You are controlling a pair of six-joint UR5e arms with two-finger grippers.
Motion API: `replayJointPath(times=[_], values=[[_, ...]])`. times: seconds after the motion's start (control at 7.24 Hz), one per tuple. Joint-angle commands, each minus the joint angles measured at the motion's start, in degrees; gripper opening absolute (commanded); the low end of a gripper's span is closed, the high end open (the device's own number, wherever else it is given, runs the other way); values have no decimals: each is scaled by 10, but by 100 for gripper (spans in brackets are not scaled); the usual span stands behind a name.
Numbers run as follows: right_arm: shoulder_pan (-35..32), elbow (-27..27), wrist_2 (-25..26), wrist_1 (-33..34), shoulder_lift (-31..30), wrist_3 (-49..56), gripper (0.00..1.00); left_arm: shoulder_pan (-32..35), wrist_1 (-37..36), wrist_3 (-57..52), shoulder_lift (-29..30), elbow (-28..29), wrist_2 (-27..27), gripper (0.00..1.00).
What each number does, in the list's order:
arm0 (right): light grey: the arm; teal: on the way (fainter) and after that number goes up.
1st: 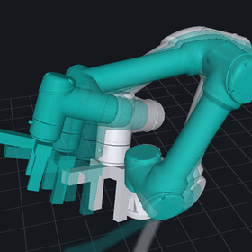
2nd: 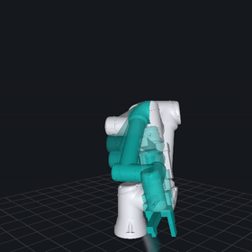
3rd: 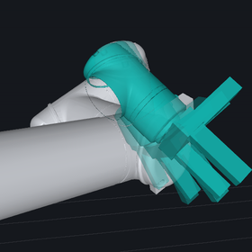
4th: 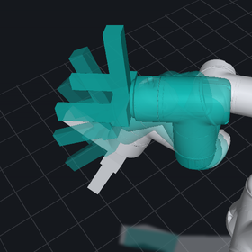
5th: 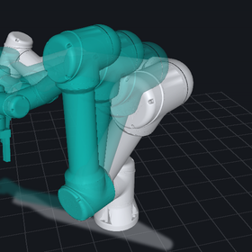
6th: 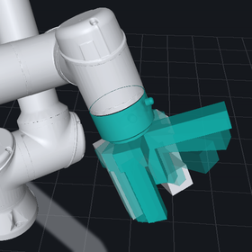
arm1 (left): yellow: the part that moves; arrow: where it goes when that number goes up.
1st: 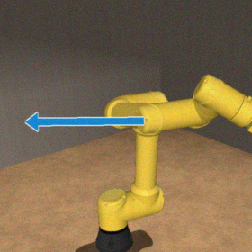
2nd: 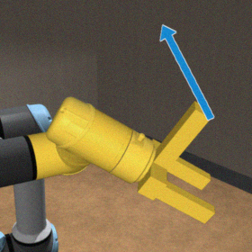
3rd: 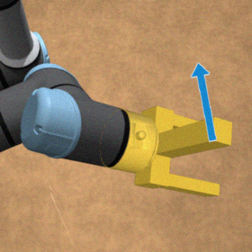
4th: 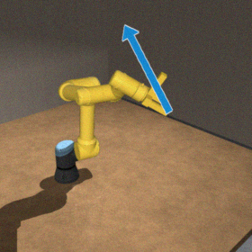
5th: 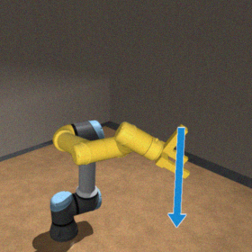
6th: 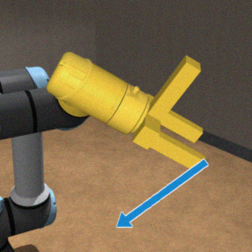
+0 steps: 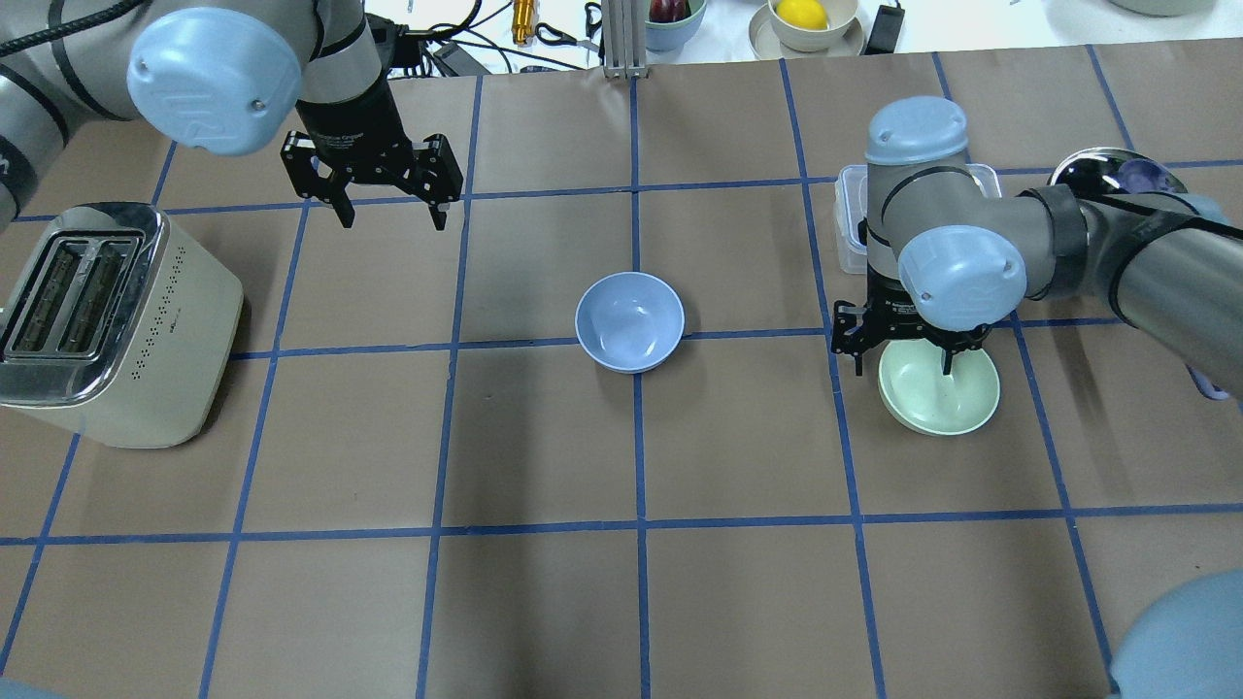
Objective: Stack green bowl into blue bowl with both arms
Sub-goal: 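Lower the right gripper and grasp the pale green bowl's rim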
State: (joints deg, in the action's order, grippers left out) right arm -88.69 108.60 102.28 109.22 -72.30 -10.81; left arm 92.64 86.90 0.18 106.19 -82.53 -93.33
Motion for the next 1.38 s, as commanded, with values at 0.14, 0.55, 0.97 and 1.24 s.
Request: replayJointPath(times=[0.14,0.55,0.97,1.24], values=[[4,5,2,-1,8,-20,19,0,0,0,0,-1,0,100],[4,-1,3,-2,6,-21,0,-1,11,0,-6,0,-1,100],[4,-73,-6,-66,-11,-20,0,-9,32,-1,-24,1,-2,100],[-3,-205,-67,-169,-12,-30,0,-11,48,-10,-34,0,-9,100]])
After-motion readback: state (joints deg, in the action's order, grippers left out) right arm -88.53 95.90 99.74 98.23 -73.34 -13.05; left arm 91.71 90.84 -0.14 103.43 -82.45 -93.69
